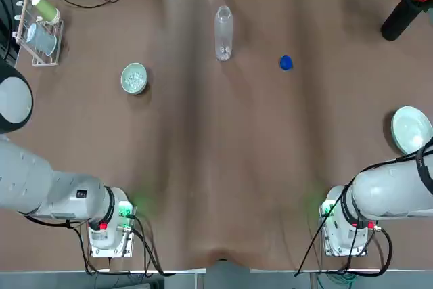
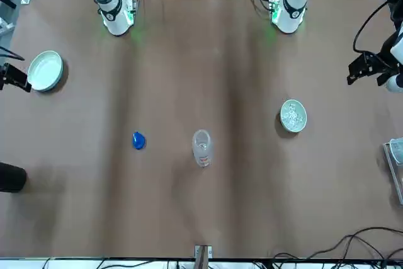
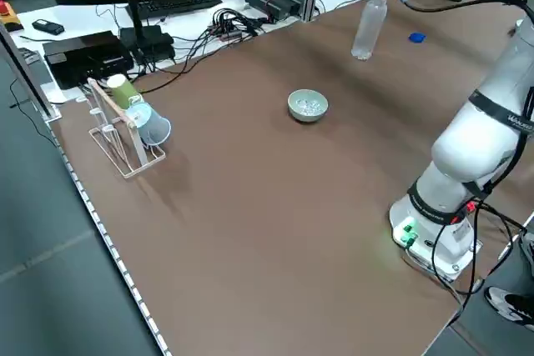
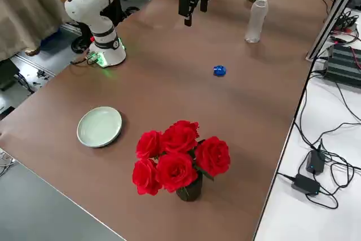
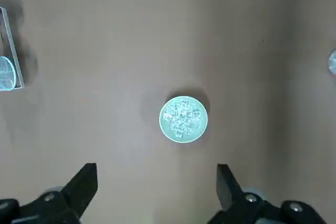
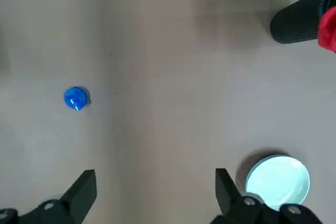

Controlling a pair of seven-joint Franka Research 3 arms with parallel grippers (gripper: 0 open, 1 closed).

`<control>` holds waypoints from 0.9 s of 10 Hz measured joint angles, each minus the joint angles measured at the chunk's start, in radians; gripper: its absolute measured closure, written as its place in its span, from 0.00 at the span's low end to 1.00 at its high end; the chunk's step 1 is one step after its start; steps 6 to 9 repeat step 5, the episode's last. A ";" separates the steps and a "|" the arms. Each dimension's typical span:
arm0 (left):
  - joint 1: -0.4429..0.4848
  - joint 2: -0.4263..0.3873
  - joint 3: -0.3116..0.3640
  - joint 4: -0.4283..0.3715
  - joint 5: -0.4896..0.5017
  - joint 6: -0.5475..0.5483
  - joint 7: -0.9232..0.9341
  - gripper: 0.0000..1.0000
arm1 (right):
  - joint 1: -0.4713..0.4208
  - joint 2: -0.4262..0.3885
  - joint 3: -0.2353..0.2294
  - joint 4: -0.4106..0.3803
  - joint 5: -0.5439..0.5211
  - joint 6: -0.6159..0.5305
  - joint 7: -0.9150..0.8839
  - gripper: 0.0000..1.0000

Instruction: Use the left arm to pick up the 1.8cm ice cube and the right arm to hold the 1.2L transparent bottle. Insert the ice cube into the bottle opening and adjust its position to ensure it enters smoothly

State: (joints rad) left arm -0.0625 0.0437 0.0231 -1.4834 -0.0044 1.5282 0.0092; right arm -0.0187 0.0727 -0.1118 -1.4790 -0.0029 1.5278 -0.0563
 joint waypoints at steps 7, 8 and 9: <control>0.000 0.001 0.000 0.000 0.000 0.000 -0.001 0.00 | 0.000 0.000 0.007 0.000 0.000 0.009 0.000 0.00; 0.000 0.001 0.000 0.000 0.000 0.000 -0.001 0.00 | 0.000 0.000 0.007 0.000 0.000 0.009 0.000 0.00; 0.000 0.001 0.000 0.000 0.000 0.000 -0.001 0.00 | 0.000 0.000 0.007 0.000 0.000 0.009 0.000 0.00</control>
